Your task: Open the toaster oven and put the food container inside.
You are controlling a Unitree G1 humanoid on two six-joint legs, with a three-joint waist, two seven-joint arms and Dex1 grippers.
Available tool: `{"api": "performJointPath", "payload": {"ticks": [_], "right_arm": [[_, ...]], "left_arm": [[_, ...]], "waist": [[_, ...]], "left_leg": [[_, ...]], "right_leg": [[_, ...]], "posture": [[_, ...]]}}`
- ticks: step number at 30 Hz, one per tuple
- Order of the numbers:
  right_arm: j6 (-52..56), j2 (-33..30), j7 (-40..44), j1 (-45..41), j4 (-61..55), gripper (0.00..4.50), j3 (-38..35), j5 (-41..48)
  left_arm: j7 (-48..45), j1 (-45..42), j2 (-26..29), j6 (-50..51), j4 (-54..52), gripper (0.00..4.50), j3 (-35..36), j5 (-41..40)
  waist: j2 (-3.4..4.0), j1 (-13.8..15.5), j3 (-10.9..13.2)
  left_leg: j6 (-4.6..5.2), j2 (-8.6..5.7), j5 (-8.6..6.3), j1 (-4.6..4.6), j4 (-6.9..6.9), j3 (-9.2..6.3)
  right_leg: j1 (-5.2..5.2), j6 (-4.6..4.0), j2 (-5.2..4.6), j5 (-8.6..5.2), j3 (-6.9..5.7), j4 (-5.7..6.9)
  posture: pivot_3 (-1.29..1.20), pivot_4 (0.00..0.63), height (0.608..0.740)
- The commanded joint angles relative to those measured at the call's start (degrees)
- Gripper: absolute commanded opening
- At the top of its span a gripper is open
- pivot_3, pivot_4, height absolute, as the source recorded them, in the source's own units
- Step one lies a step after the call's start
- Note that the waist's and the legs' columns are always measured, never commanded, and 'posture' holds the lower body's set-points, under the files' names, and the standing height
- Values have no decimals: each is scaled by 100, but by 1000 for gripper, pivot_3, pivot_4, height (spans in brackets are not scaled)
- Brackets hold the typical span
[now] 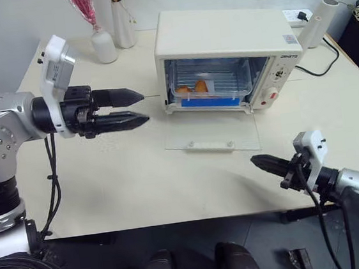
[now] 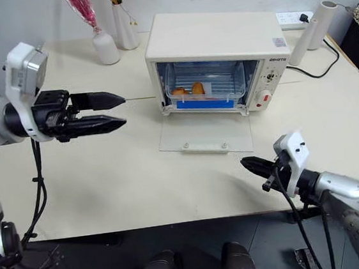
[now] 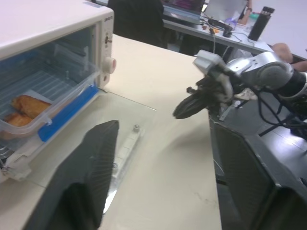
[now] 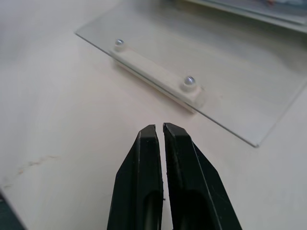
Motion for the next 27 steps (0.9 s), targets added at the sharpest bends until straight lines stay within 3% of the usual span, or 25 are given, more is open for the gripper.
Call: {"api": "performJointPath", "payload": {"ticks": [1, 6, 10, 20, 23, 27], "right_arm": [[-470, 337, -472, -91, 379, 244, 333, -614], [-977, 752, -689, -519, 1166, 244, 583, -1094], [-1061, 792, -650, -1111, 1381, 244, 325, -958], [131, -45, -308, -2498, 957, 244, -965, 929], [544, -654, 47, -2682, 1040, 835, -1207, 1386], [719, -1703, 922, -2572, 1435, 2182, -1597, 1550]], "left_arm": [[-76, 35, 169, -122, -319, 4442, 62, -141], [-46, 16, 208, -290, -373, 4442, -31, -79], [-69, -24, 241, -387, -255, 4442, -56, -56], [39, 27, 252, -693, 39, 4442, -9, 88], [90, 92, 302, -809, 222, 4500, 42, 194], [34, 212, 485, -955, 435, 4500, 135, 311]], "waist": [[0, -8, 0], [1, -17, 0], [3, -27, 2], [7, -4, 4], [8, 1, 5], [11, 0, 7]], "left_leg": [[0, 0, 0, 0, 0, 0], [0, 1, 0, -2, -1, 4], [0, 1, 0, -4, -2, 7], [0, 3, 0, -8, -6, 1], [1, 1, 0, -9, -5, 4], [4, 1, -2, -10, -6, 5]], "right_leg": [[0, 0, 1, 0, 0, 0], [-7, -1, 2, -1, 3, 2], [-12, -1, 3, -1, 6, 3], [-15, -2, 3, -1, -1, 3], [-14, -2, 2, -1, 1, 3], [-14, -2, 2, -1, 0, -1]], "posture": [[0, 150, 740], [0, 150, 740], [0, 150, 740], [0, 150, 740], [0, 150, 740], [0, 150, 740]]}}
